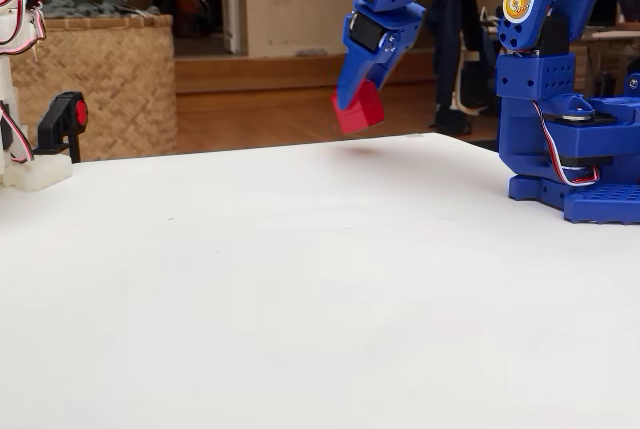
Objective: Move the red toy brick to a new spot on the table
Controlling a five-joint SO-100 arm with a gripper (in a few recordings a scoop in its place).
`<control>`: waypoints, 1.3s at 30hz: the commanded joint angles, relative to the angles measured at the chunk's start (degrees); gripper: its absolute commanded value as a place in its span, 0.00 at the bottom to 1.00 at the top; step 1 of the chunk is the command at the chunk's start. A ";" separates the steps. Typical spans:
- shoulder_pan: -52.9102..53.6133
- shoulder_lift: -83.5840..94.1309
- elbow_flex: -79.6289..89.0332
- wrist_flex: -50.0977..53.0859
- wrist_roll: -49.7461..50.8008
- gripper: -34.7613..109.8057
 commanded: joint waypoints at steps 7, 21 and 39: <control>6.94 -2.81 6.86 -11.51 -0.35 0.26; -3.08 8.09 -16.87 3.60 9.14 0.43; -70.58 49.92 23.82 22.68 6.15 0.26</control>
